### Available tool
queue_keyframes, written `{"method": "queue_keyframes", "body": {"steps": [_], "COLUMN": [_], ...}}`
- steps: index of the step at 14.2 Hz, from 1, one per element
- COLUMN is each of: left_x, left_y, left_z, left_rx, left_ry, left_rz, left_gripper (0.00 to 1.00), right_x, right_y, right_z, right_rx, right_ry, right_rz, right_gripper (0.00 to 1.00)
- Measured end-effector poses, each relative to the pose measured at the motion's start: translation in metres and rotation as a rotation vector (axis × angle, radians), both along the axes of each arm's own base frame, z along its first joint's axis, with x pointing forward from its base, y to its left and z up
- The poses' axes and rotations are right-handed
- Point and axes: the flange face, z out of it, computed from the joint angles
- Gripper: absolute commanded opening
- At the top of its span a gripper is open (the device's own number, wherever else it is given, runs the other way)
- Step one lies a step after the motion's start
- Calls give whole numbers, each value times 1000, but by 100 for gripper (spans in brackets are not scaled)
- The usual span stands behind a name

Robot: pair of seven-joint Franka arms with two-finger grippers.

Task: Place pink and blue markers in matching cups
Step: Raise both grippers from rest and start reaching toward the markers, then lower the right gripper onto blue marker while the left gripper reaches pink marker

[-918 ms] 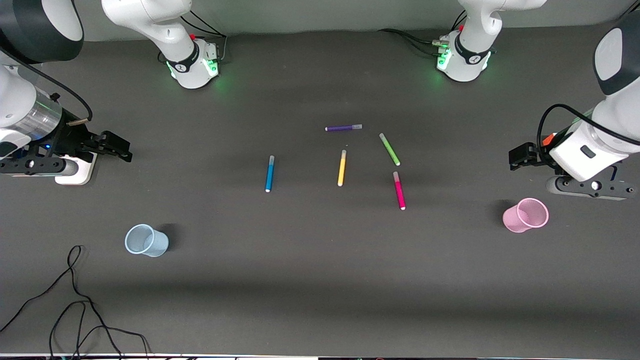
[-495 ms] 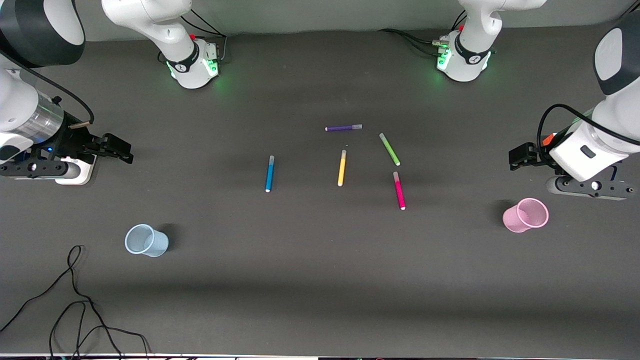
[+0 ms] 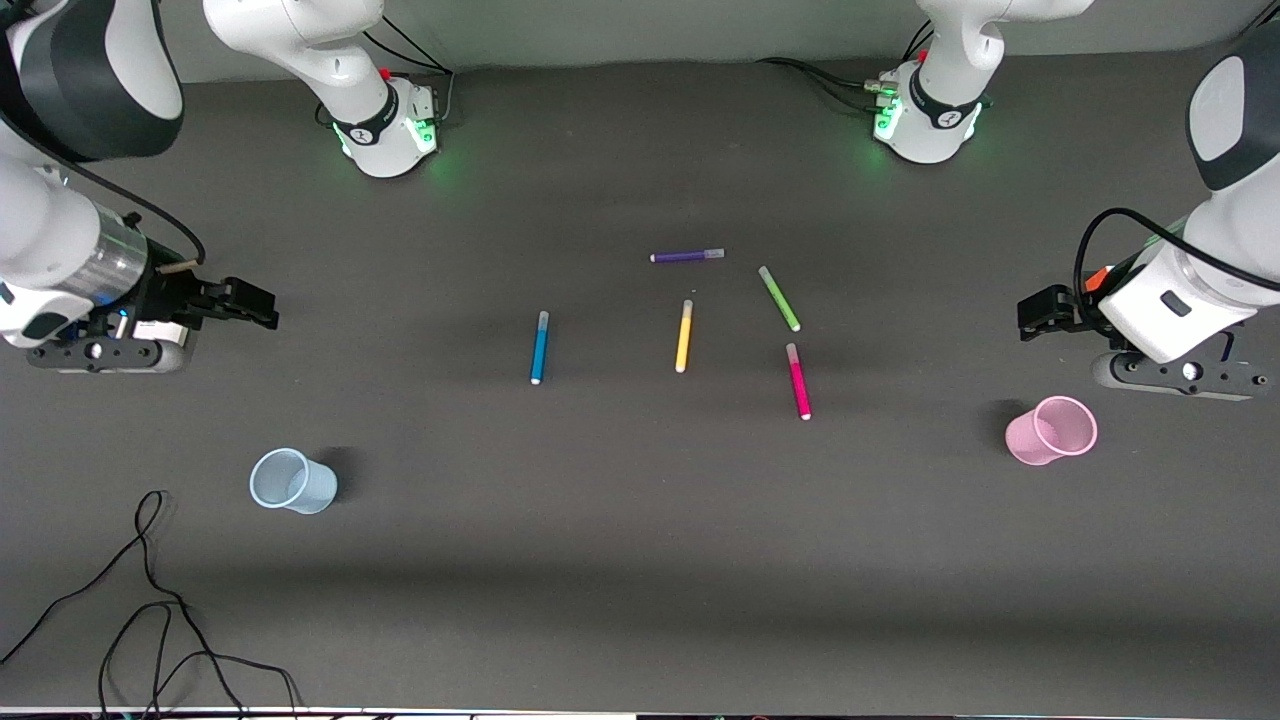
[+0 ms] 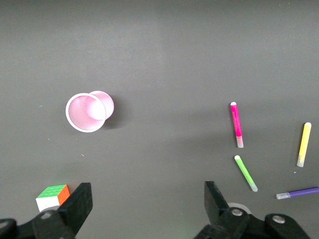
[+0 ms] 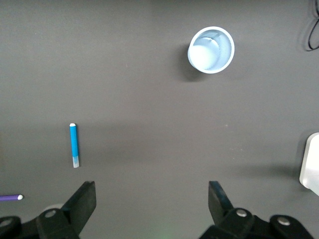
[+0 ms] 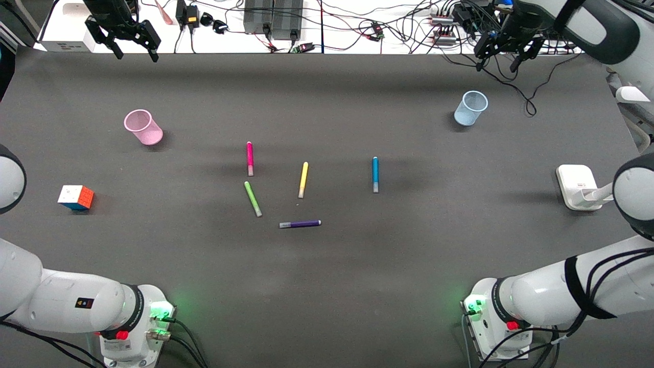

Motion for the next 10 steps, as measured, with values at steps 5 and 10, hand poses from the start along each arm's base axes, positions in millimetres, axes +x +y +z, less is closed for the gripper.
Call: {"method": "queue_keyframes", "body": {"steps": [5, 10], "left_x": [0, 0], "left_y": [0, -3], "left_z": [0, -4], "left_rx": [0, -7], "left_ry": [1, 9], "left_rz": [0, -4], "left_gripper": [100, 99], "right_x": [28, 43], "right_y": [15, 63], "right_z": [-14, -30], "right_rx": [43, 28], "right_ry": [15, 26], "right_rz": [-28, -41], "right_gripper": [100, 100]}}
